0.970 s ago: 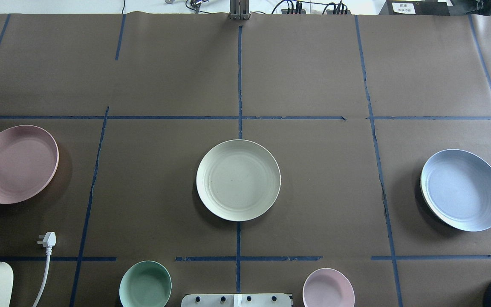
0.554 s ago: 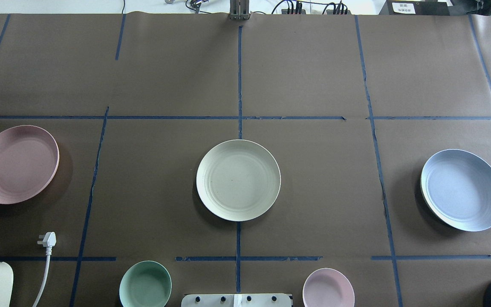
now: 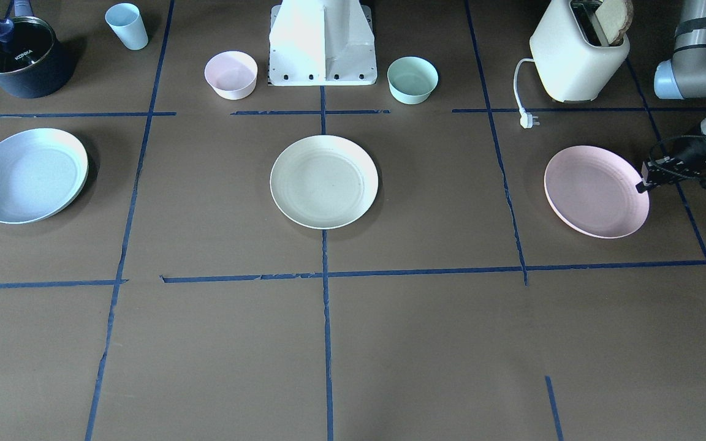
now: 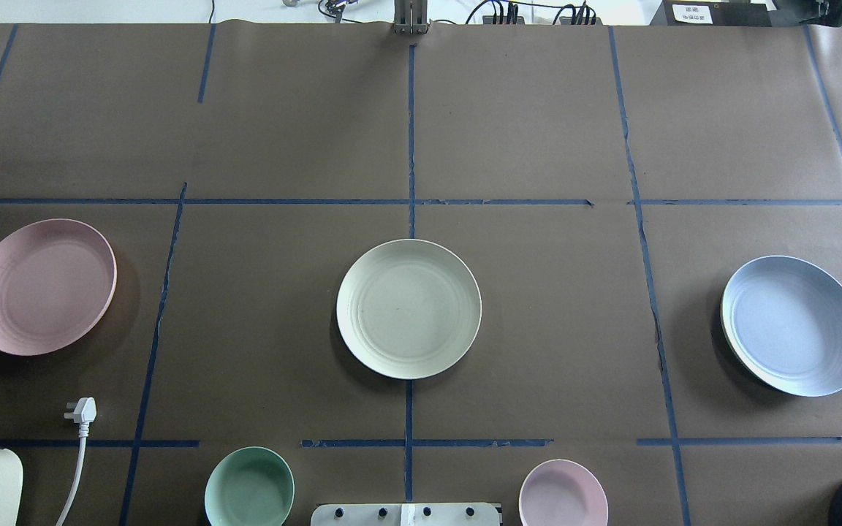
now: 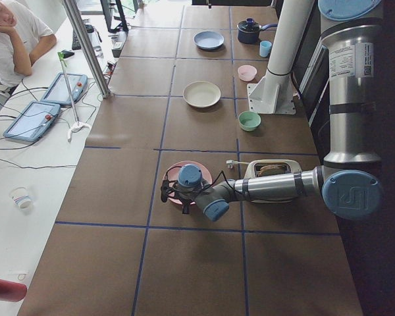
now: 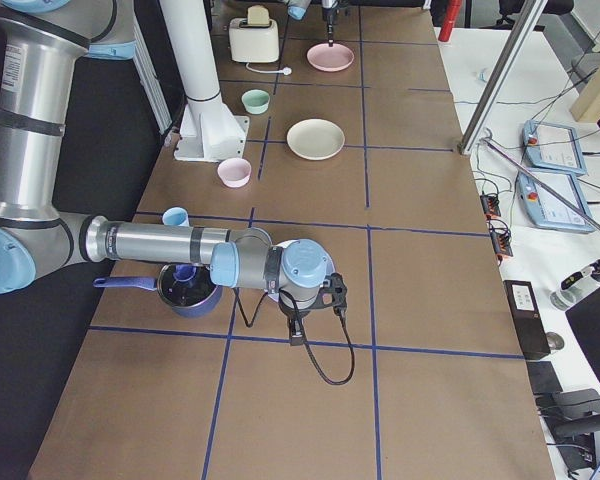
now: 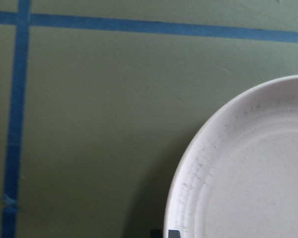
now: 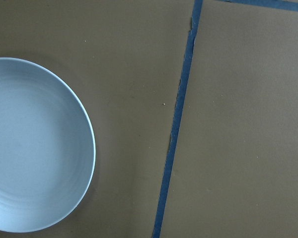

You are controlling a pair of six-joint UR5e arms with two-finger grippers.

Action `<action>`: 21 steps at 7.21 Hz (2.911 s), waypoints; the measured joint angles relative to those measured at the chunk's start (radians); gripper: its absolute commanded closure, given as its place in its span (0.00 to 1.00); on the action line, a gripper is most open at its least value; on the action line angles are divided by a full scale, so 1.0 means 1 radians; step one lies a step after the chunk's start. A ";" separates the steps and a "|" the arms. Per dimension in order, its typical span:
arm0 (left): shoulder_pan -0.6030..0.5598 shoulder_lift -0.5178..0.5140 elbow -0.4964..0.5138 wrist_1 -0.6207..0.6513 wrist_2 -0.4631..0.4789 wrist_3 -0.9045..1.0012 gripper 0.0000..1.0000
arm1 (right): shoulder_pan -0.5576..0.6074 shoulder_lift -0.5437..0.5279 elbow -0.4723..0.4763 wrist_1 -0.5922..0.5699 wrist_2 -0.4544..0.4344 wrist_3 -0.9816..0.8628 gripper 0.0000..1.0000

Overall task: Stack three plates with pink and blue
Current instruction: 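Reach the left gripper to the pink plate rim and grasp it, then carry the pink plate with the left gripper onto the cream plate, then open the left gripper and withdraw the left arm away from the plates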

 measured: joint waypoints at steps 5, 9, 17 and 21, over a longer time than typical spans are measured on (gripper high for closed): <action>0.080 -0.178 -0.159 0.003 -0.097 -0.450 1.00 | 0.000 0.000 -0.002 0.000 0.001 0.000 0.00; 0.408 -0.417 -0.295 0.230 0.193 -0.729 1.00 | 0.000 0.000 -0.005 0.000 0.002 0.000 0.00; 0.509 -0.533 -0.301 0.462 0.278 -0.609 0.00 | -0.002 0.017 -0.026 0.001 0.002 0.000 0.00; 0.205 -0.192 -0.561 0.823 0.192 0.208 0.00 | -0.002 0.027 -0.019 0.003 0.017 -0.002 0.00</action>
